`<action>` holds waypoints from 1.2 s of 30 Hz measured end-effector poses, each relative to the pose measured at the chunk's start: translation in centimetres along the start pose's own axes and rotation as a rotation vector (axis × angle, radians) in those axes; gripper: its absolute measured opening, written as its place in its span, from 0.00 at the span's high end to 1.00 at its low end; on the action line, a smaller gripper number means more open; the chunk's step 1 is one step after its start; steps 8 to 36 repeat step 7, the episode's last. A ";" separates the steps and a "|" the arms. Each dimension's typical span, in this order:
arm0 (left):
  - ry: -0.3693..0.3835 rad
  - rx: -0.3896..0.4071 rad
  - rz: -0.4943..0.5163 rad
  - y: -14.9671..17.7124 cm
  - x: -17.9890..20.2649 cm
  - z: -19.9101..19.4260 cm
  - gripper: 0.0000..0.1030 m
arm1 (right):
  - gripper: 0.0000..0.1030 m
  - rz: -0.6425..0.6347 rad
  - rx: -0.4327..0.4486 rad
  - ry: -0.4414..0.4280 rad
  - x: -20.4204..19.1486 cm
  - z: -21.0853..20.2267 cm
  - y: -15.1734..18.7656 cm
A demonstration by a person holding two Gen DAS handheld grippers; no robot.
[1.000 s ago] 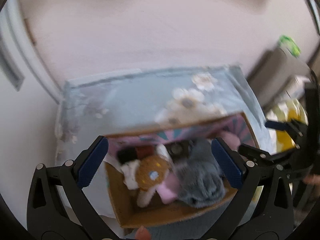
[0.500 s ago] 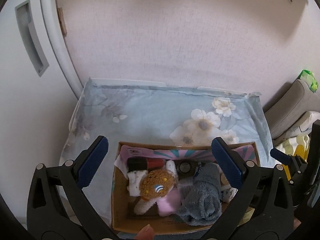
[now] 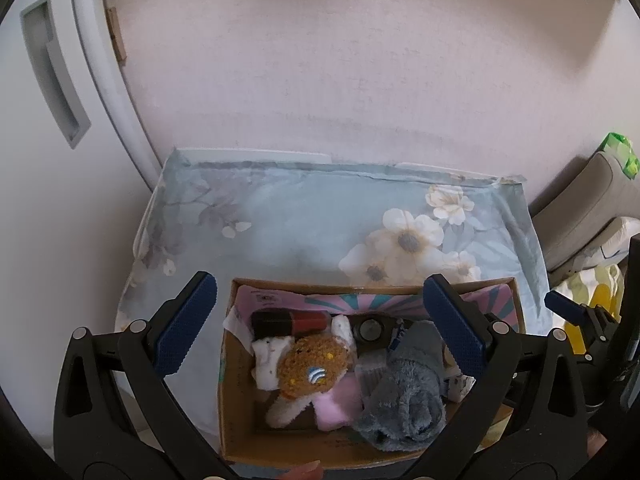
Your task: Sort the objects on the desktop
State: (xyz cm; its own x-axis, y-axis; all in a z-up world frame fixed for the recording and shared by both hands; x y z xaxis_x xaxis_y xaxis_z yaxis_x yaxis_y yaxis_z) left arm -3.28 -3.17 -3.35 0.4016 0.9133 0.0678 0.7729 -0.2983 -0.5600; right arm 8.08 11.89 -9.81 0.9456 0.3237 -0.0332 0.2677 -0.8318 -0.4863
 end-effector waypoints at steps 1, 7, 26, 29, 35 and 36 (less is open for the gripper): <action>-0.001 0.003 0.004 0.0 0.1 0.0 0.01 | 0.01 0.000 0.000 0.000 0.0 0.0 0.0; -0.017 0.009 0.025 -0.1 0.3 0.0 0.01 | 0.01 0.003 0.000 -0.001 0.3 0.3 -0.1; -0.017 0.009 0.025 -0.1 0.3 0.0 0.01 | 0.01 0.003 0.000 -0.001 0.3 0.3 -0.1; -0.017 0.009 0.025 -0.1 0.3 0.0 0.01 | 0.01 0.003 0.000 -0.001 0.3 0.3 -0.1; -0.017 0.009 0.025 -0.1 0.3 0.0 0.01 | 0.01 0.003 0.000 -0.001 0.3 0.3 -0.1; -0.017 0.009 0.025 -0.1 0.3 0.0 0.01 | 0.01 0.003 0.000 -0.001 0.3 0.3 -0.1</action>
Point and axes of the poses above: each gripper's, at about its wrist camera, not at the fingertips, and z roughly the way its jaws point, x to its right, y to its underside, the point moved 4 cm from there along z, roughly the way its jaws point, and after that the axes turned 4 degrees about z, right-handed, at the moved point
